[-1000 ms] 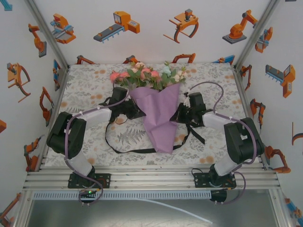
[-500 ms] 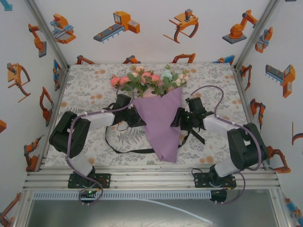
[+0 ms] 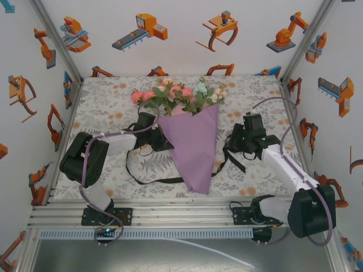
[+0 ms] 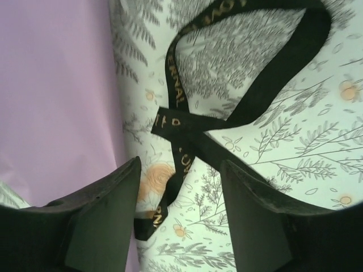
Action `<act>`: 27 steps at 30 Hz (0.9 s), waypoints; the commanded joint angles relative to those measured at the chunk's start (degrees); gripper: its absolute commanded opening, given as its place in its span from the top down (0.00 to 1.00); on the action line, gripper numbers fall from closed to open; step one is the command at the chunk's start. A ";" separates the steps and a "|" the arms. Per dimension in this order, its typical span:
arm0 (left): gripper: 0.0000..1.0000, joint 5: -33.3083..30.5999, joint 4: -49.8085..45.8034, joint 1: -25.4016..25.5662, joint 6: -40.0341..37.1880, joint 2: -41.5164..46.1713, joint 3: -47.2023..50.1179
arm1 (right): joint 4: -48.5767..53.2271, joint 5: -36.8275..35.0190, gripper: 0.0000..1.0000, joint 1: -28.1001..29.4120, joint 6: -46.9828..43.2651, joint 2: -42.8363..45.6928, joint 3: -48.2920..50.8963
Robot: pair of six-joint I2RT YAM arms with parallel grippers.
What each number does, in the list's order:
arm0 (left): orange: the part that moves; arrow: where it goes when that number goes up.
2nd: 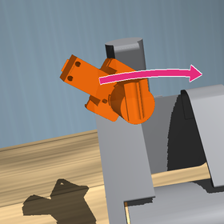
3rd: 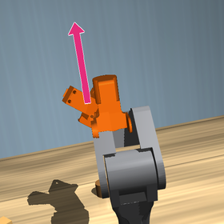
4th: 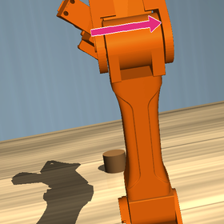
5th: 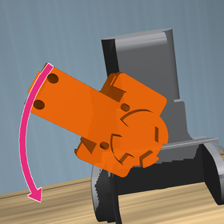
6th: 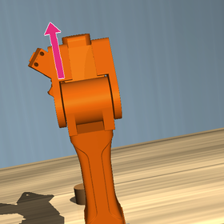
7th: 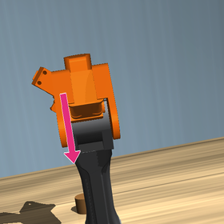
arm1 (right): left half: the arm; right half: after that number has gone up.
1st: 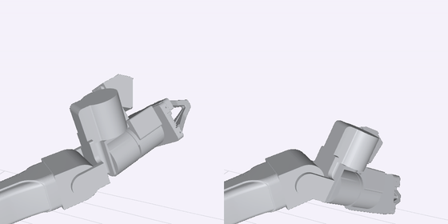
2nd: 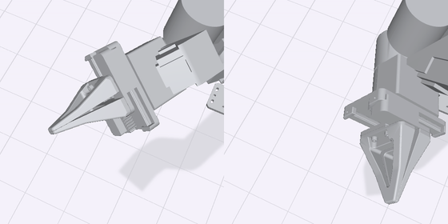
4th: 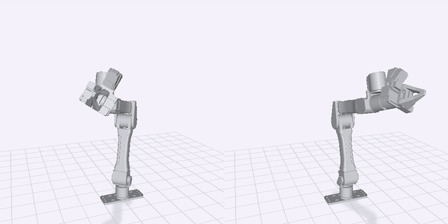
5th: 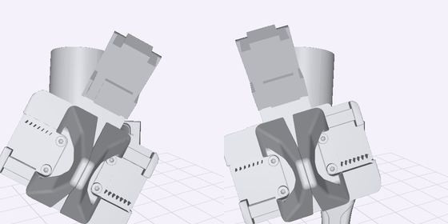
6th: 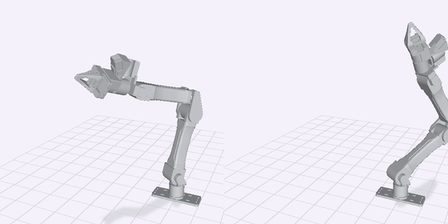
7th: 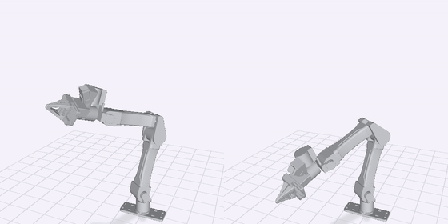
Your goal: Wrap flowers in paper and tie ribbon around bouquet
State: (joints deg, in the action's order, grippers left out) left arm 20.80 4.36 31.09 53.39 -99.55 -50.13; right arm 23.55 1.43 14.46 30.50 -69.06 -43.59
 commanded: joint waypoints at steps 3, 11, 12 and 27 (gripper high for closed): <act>1.00 1.09 1.44 -0.27 -0.45 -1.33 0.21 | -7.56 9.91 0.49 0.93 -0.55 -5.49 1.49; 1.00 0.92 1.35 -0.33 -0.42 -1.35 -0.14 | -12.07 2.35 0.51 1.78 9.56 -14.64 -0.30; 1.00 0.91 1.31 -0.32 -0.43 -1.33 -0.07 | -11.70 1.18 0.54 1.75 10.06 -15.77 -0.81; 1.00 1.26 1.87 -0.25 -0.39 -1.63 -0.32 | -0.63 -2.39 1.00 1.79 4.15 -7.73 -7.38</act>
State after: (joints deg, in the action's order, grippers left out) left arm 21.08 5.21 31.05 53.41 -100.60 -50.13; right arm 19.57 -1.13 15.94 37.08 -79.77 -47.88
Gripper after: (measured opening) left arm 0.008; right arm 0.005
